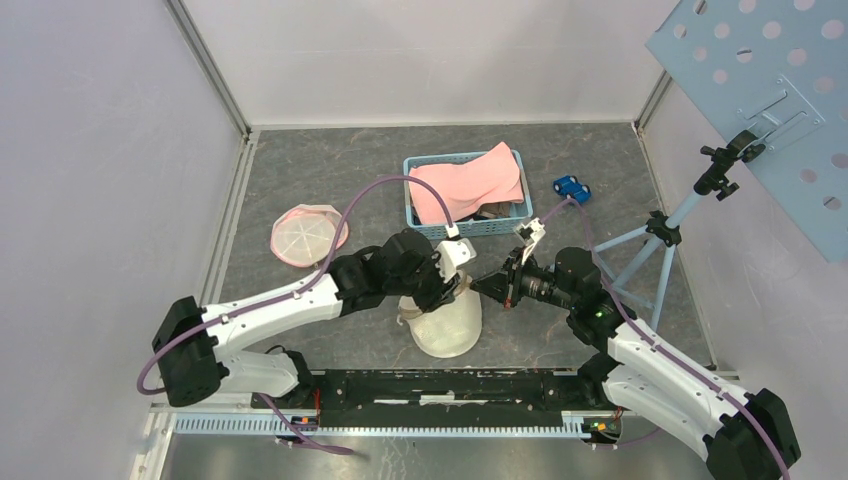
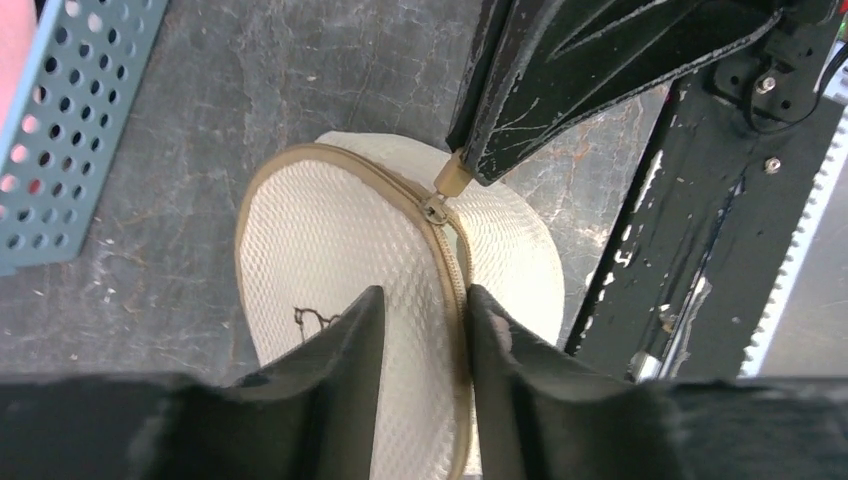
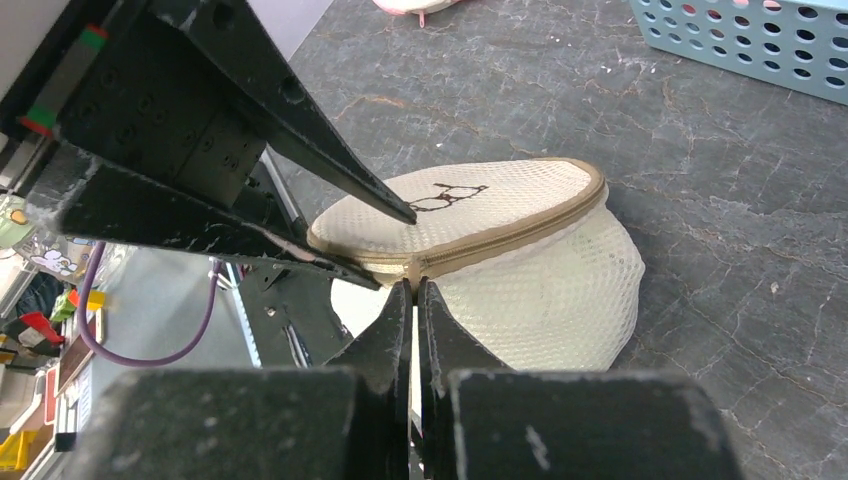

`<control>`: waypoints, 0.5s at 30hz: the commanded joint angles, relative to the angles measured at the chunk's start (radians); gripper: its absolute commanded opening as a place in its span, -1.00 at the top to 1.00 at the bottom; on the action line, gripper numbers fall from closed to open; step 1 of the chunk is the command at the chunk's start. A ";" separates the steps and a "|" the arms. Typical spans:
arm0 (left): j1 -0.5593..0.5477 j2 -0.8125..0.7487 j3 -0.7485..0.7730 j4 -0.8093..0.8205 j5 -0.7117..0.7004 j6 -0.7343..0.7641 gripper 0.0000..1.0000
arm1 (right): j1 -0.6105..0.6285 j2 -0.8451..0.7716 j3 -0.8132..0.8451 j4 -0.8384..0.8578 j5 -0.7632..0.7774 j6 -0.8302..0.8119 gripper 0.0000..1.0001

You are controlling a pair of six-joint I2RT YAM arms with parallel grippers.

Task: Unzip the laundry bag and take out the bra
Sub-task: Unzip the laundry bag at the center of the board.

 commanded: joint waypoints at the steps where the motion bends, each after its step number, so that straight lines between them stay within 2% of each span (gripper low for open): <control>1: -0.005 -0.018 0.012 0.037 -0.001 -0.043 0.34 | 0.001 -0.004 0.005 0.032 0.007 -0.011 1.00; 2: -0.005 -0.030 0.000 0.037 -0.003 -0.042 0.55 | -0.001 -0.006 0.013 0.014 0.017 -0.023 1.00; 4: -0.004 -0.067 -0.025 0.027 0.000 -0.031 0.75 | 0.001 -0.006 0.028 -0.018 0.041 -0.040 1.00; 8: -0.005 -0.137 -0.068 -0.042 -0.029 0.017 0.93 | -0.013 -0.010 0.046 -0.061 0.076 -0.069 1.00; 11: -0.003 -0.178 -0.098 -0.088 -0.095 0.034 0.95 | -0.031 -0.010 0.063 -0.100 0.099 -0.097 1.00; 12: -0.002 -0.188 -0.103 -0.094 -0.107 0.033 0.93 | -0.033 -0.006 0.070 -0.110 0.105 -0.110 1.00; 13: -0.004 -0.191 -0.104 -0.097 -0.113 0.029 0.81 | -0.033 -0.002 0.072 -0.113 0.101 -0.115 1.00; 15: -0.003 -0.183 -0.094 -0.096 -0.106 0.016 0.33 | -0.033 0.006 0.065 -0.088 0.067 -0.104 1.00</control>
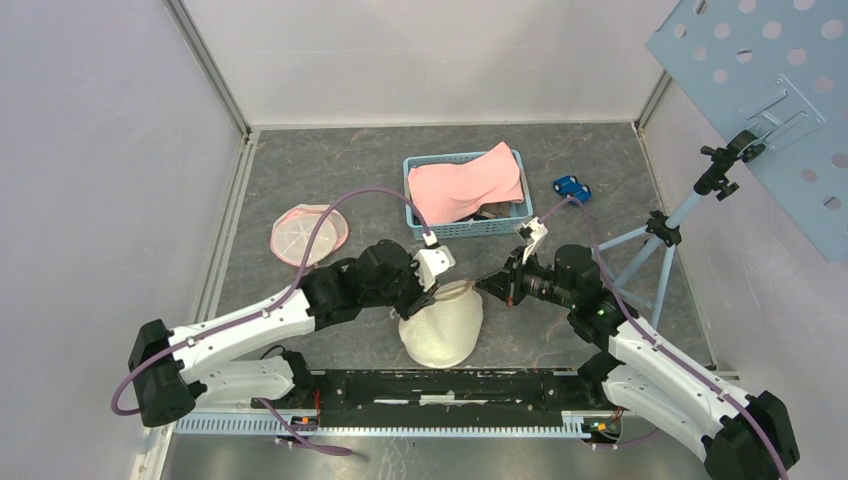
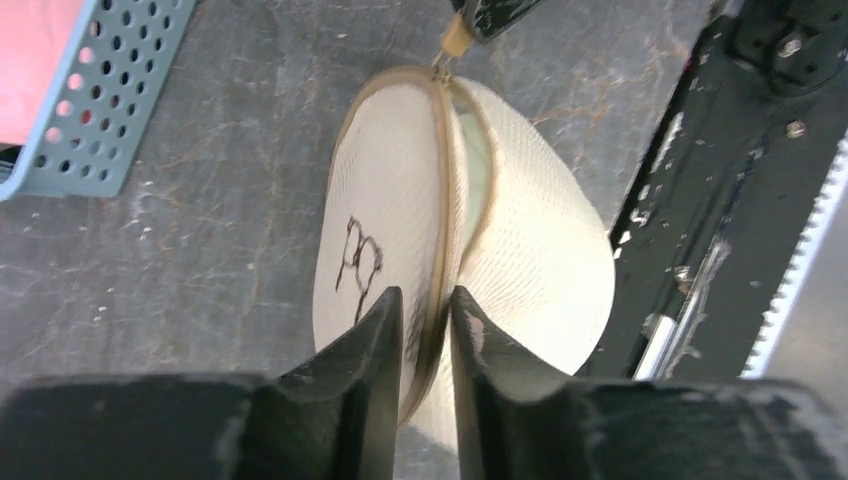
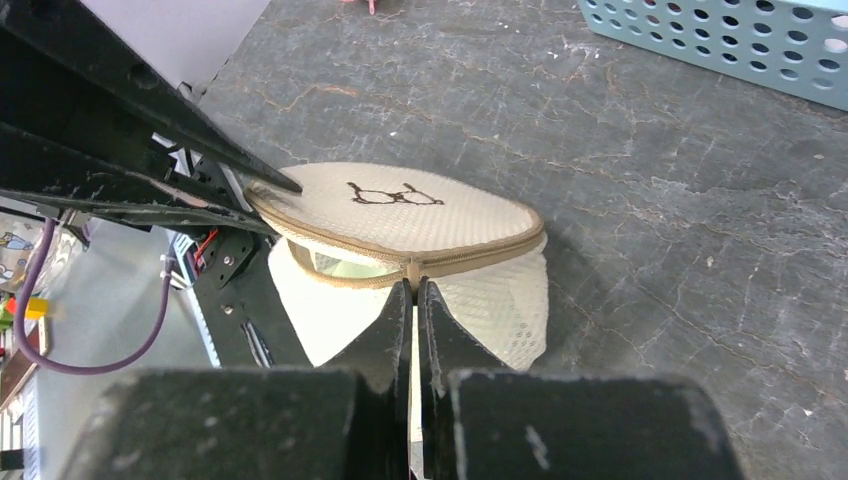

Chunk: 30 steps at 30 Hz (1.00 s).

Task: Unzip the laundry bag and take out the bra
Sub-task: Unzip the laundry bag at the center of the board.

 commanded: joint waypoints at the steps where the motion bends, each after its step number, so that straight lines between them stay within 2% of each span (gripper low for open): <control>1: 0.000 -0.007 0.012 -0.044 -0.045 0.003 0.15 | -0.013 0.013 0.036 0.028 -0.009 -0.025 1.00; 3: 0.000 0.014 0.047 -0.038 -0.016 -0.016 0.00 | -0.010 0.018 0.014 0.075 -0.041 0.010 1.00; 9: -0.004 0.085 0.124 0.044 0.051 -0.048 -0.23 | -0.002 0.016 -0.003 0.115 -0.058 0.040 1.00; 15: -0.004 0.208 0.178 0.088 0.085 -0.056 -0.26 | -0.001 0.022 0.002 0.132 -0.062 0.049 1.00; 17: -0.005 0.242 0.187 0.085 0.086 -0.056 -0.17 | -0.002 0.021 0.008 0.133 -0.060 0.047 1.00; 21: -0.005 0.237 0.168 0.079 0.039 -0.046 0.38 | -0.003 0.016 0.030 0.095 -0.023 0.026 1.00; 23: -0.002 0.210 0.149 0.084 0.007 -0.023 0.56 | -0.006 0.012 0.039 0.081 -0.007 0.010 1.00; 27: 0.016 0.164 0.114 0.073 -0.064 0.025 0.77 | -0.028 0.003 0.048 0.064 0.008 -0.003 1.00; 30: 0.021 0.144 0.101 0.041 -0.093 0.070 0.84 | -0.055 -0.002 0.050 0.048 -0.001 -0.010 1.00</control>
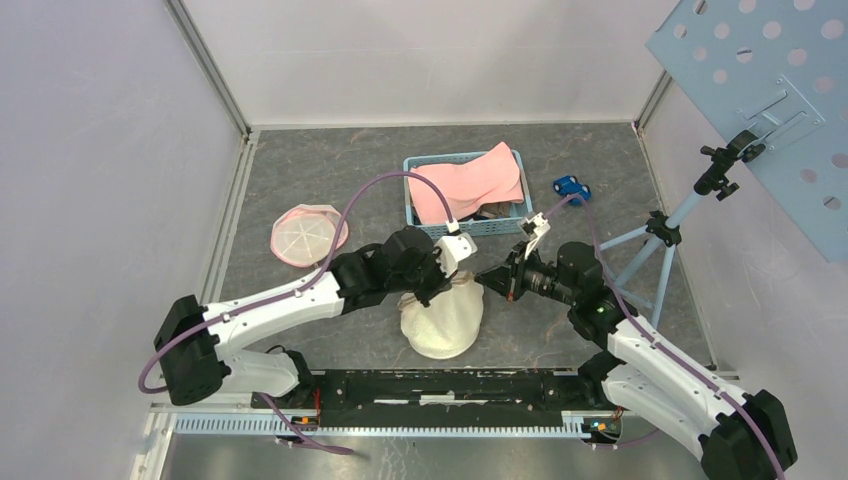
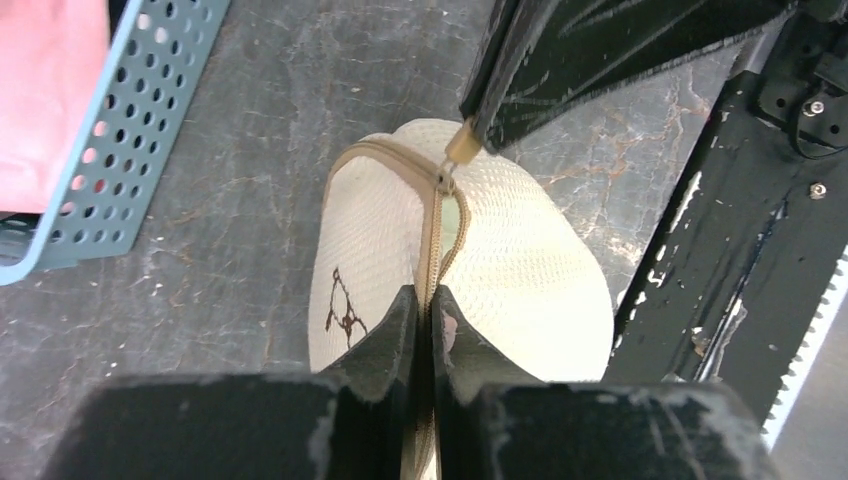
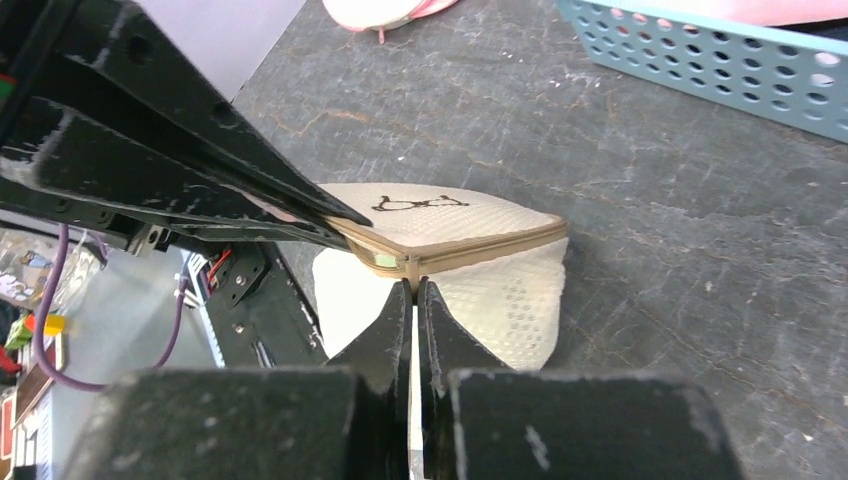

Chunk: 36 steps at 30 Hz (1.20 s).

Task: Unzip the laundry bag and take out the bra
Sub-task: Unzip the laundry bag at the center of the board.

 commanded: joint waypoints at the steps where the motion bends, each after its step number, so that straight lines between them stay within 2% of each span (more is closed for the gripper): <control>1: 0.015 -0.054 -0.020 -0.026 -0.115 0.090 0.87 | -0.047 -0.024 0.047 -0.022 0.017 -0.034 1.00; 6: 0.017 -0.075 -0.045 -0.086 -0.169 0.124 0.87 | -0.086 -0.040 0.039 -0.048 -0.014 -0.046 1.00; 8: 0.017 -0.093 -0.054 -0.086 -0.141 0.101 0.70 | -0.086 -0.036 0.034 -0.044 -0.035 -0.041 1.00; 12: 0.017 -0.137 -0.061 -0.032 0.018 0.042 0.07 | -0.083 -0.021 -0.038 0.084 -0.109 0.056 1.00; 17: 0.015 -0.134 -0.027 0.007 0.102 0.007 -0.16 | -0.055 -0.022 -0.080 0.136 -0.114 0.101 1.00; 21: 0.011 -0.065 0.018 0.013 0.096 -0.002 -0.20 | -0.035 -0.020 -0.083 0.153 -0.105 0.112 1.00; 27: 0.004 0.029 0.063 0.019 0.095 -0.024 -0.11 | -0.023 -0.017 -0.079 0.160 -0.099 0.114 1.00; 31: 0.004 0.032 0.050 0.008 0.085 -0.023 0.30 | -0.023 -0.017 -0.058 0.130 -0.089 0.089 1.00; 36: 0.013 -0.056 -0.020 0.011 0.058 -0.007 0.84 | -0.026 -0.019 -0.019 0.056 -0.053 0.033 1.00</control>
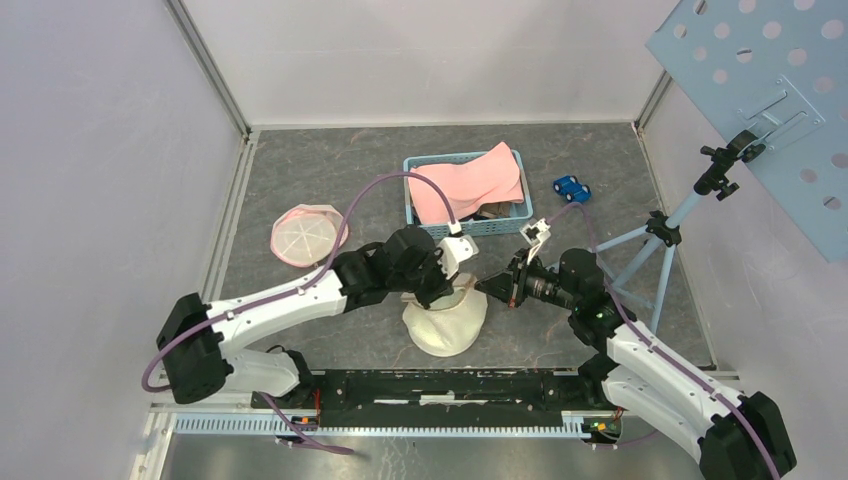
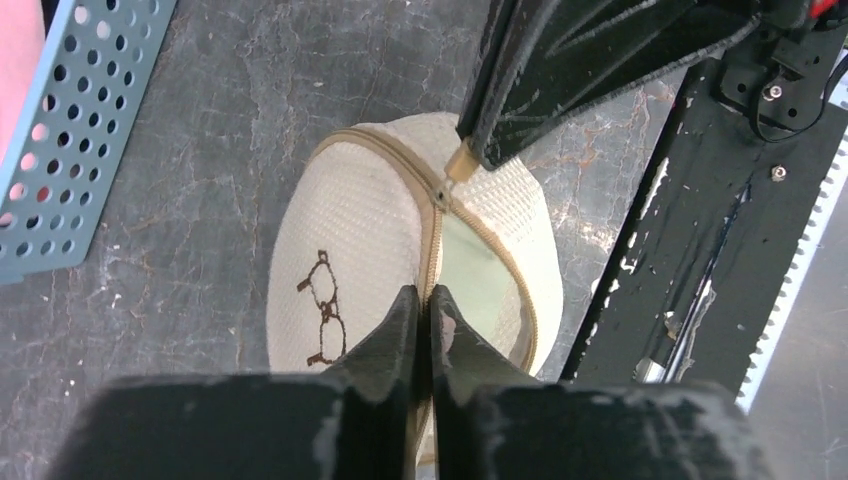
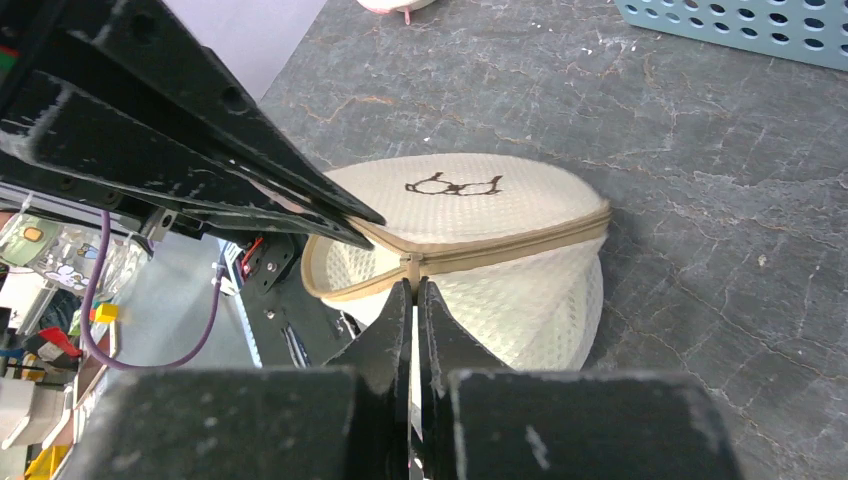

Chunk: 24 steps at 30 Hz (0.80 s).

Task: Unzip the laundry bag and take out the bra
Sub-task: Unzip the laundry bag at the center of the board.

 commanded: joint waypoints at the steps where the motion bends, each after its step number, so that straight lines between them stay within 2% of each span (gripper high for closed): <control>1: 0.009 -0.101 -0.045 0.011 -0.041 0.001 0.92 | -0.001 -0.002 0.071 -0.040 0.035 -0.068 1.00; 7: 0.031 -0.168 -0.077 -0.075 -0.135 0.069 0.95 | -0.060 -0.013 0.099 -0.104 0.033 -0.115 1.00; 8: 0.032 -0.170 -0.076 -0.083 -0.149 0.075 0.91 | -0.067 -0.013 0.098 -0.099 0.026 -0.111 1.00; 12: 0.033 -0.157 -0.023 -0.113 -0.148 0.058 0.22 | -0.069 0.016 0.078 -0.032 -0.033 -0.060 1.00; 15: 0.034 -0.161 0.010 -0.064 -0.045 -0.003 -0.12 | -0.069 0.017 0.049 0.018 -0.051 -0.028 1.00; 19: 0.033 -0.130 0.032 0.045 0.067 -0.118 -0.41 | -0.068 0.018 0.048 0.023 -0.057 -0.022 1.00; 24: 0.020 0.004 0.094 0.078 0.066 -0.228 -0.44 | -0.068 0.011 0.046 0.026 -0.049 -0.015 1.00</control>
